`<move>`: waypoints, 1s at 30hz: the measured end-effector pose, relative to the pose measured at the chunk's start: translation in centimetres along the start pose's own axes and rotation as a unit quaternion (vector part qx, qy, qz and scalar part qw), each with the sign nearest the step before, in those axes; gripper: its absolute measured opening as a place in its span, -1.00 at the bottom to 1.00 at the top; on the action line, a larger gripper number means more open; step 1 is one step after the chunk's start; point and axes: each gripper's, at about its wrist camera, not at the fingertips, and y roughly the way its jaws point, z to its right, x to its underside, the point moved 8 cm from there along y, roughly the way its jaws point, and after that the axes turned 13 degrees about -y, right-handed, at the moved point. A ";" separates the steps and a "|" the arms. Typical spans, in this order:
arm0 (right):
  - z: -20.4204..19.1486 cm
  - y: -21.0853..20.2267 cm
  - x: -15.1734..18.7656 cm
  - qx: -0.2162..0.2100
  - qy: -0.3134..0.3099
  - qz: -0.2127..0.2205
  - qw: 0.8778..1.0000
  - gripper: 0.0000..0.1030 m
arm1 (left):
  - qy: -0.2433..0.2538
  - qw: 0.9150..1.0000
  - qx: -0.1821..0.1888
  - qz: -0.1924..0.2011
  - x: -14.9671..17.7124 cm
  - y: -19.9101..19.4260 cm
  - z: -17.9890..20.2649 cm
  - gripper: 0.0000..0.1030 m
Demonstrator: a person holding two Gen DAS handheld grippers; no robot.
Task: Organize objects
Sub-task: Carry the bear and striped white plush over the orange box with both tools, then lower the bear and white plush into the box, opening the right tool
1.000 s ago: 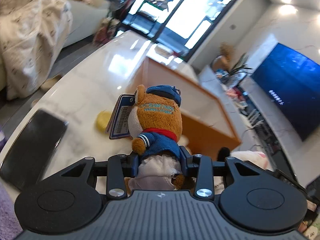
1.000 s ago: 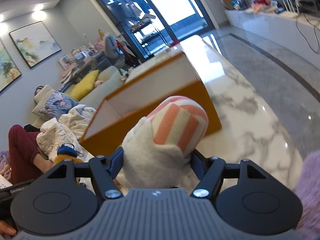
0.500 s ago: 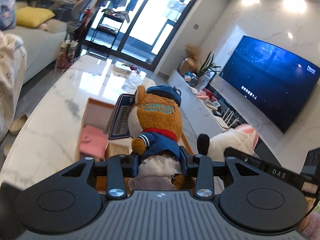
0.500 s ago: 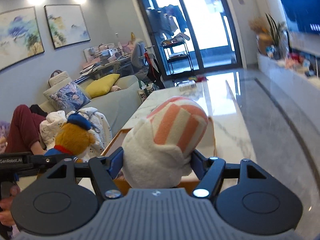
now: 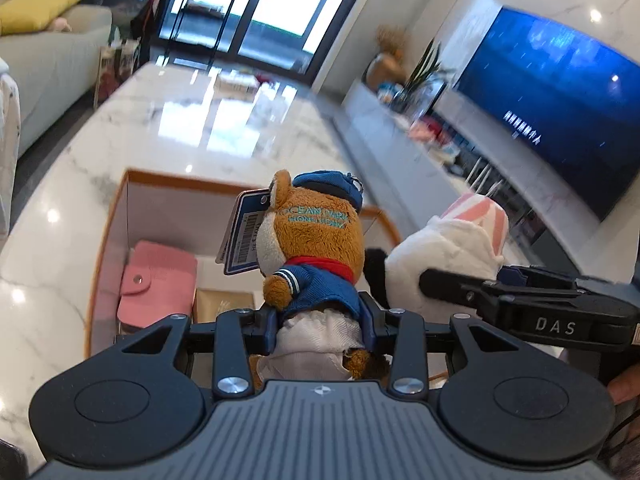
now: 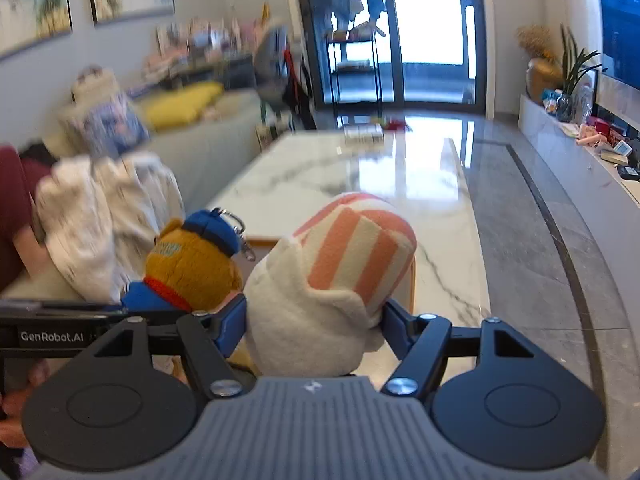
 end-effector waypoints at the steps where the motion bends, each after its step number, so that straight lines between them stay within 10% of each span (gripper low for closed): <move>1: 0.0 0.9 0.5 -0.004 -0.004 -0.022 1.000 0.37 | 0.003 1.000 -0.005 -0.008 0.4 0.6 -0.2 -0.14; 12: -0.3 7.0 4.8 -0.097 -0.015 -0.182 0.978 0.39 | 0.036 0.997 -0.032 -0.055 2.1 4.3 -0.7 -0.14; 30: -2.0 6.8 5.0 -0.107 -0.053 -0.193 0.974 0.43 | 0.049 0.989 -0.076 -0.117 3.7 5.7 -1.0 -0.13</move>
